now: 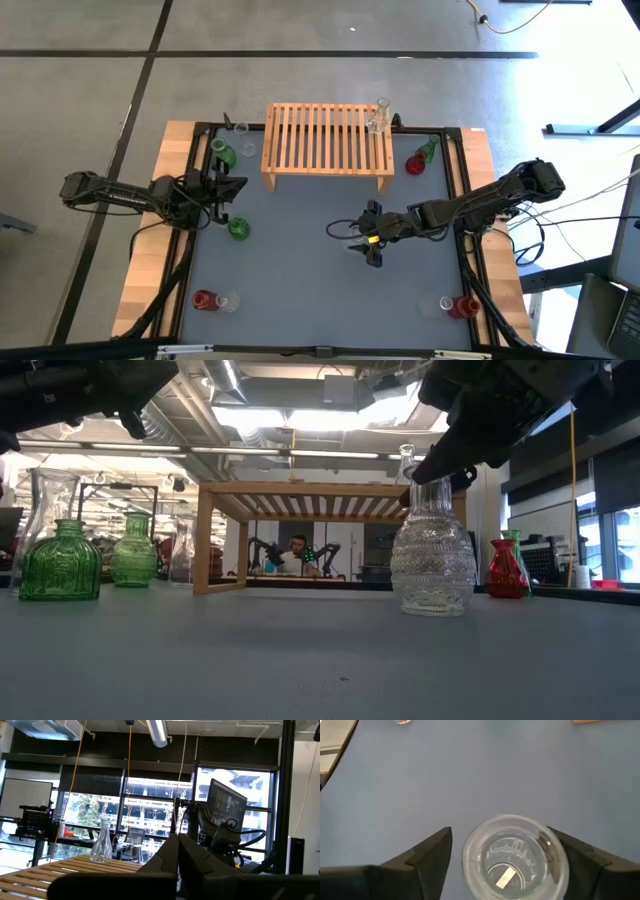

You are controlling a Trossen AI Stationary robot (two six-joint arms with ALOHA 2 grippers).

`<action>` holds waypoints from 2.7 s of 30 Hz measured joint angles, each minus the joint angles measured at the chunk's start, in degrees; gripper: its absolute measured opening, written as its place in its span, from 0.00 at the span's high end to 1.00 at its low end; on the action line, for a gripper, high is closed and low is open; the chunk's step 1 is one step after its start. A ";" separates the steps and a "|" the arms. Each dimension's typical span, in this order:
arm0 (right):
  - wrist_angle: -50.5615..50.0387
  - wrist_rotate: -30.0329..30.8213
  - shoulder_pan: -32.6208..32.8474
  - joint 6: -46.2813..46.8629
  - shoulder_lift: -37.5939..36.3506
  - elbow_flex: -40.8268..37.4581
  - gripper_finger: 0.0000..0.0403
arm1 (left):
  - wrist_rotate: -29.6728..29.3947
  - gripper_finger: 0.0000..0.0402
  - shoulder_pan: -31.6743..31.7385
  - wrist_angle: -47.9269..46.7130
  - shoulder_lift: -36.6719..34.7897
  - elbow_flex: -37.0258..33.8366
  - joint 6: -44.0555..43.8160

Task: Sort vases onto shelf
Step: Put the transparent vase on the shelf aligned with the other transparent vase

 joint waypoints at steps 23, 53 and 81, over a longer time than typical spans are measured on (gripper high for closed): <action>-8.47 3.35 -0.02 -1.38 -12.41 2.21 0.51 | 0.00 0.99 0.01 0.02 0.02 0.00 0.02; -46.97 -1.51 -27.47 -15.93 -19.76 35.19 0.50 | 0.02 0.99 -0.01 0.02 0.00 0.00 -0.02; -42.43 -18.62 -47.06 -25.27 -8.47 35.19 0.49 | 0.00 0.99 -0.01 0.02 -0.01 0.00 0.02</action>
